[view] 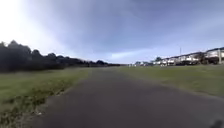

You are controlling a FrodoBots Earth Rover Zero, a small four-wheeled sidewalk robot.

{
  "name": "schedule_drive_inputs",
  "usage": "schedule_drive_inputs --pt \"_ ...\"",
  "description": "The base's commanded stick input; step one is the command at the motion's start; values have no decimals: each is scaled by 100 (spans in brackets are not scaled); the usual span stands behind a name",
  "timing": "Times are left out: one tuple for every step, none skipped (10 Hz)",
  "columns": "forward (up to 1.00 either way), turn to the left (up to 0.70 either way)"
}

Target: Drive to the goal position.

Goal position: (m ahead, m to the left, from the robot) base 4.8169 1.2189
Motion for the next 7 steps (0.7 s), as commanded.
schedule_drive_inputs --pt "100 27" --pt "100 27" --pt "100 27" --pt "100 27" --pt "100 0" --pt "100 0" --pt "100 0"
